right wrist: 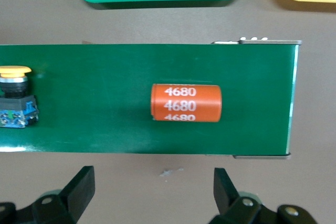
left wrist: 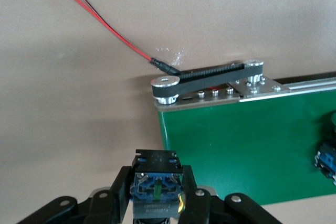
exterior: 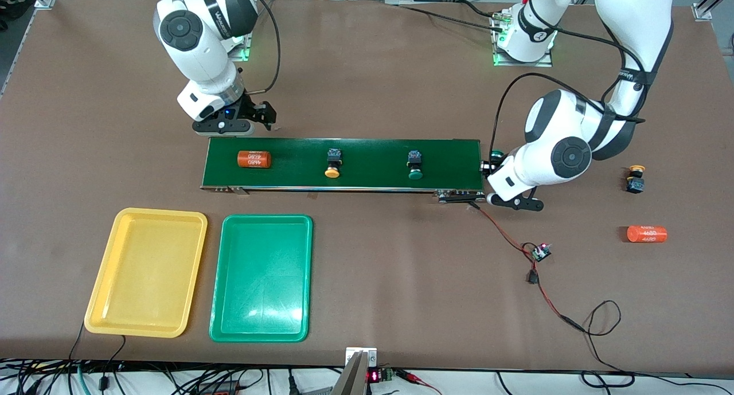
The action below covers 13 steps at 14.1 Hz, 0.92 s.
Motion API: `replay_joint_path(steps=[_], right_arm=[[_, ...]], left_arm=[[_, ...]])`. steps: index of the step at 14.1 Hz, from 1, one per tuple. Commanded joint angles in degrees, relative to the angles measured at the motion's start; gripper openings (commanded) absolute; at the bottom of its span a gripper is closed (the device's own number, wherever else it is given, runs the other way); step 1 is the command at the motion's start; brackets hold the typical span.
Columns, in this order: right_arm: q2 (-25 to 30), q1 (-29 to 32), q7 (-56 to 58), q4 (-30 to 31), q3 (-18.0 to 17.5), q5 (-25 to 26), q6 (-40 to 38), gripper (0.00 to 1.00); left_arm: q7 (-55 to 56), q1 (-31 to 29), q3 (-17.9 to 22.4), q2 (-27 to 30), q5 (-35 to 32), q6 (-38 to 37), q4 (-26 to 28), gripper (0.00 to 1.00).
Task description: Sort buttons by color to trays
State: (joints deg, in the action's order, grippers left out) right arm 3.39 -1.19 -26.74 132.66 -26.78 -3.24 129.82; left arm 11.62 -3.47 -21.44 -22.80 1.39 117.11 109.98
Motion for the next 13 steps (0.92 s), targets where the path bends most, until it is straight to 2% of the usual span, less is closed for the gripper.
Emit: replay_joint_path(steps=[1, 6, 13], right_arm=[[-4.2, -0.8, -3.7, -3.1, 0.0, 1.7, 0.0, 1.0], [-9.4, -3.4, -10.9, -6.6, 0.1, 7.8, 0.0, 1.0], [-13.4, -4.2, -12.2, -10.0, 0.3, 8.2, 0.1, 1.0]], left_arm=[[2.3, 1.7, 0.7, -0.5, 1.2, 1.6, 0.3, 0.0], [3.9, 3.6, 0.7, -0.7, 4.1, 2.5, 0.3, 0.0], [3.9, 4.1, 0.7, -1.5, 4.1, 3.2, 0.7, 0.0]])
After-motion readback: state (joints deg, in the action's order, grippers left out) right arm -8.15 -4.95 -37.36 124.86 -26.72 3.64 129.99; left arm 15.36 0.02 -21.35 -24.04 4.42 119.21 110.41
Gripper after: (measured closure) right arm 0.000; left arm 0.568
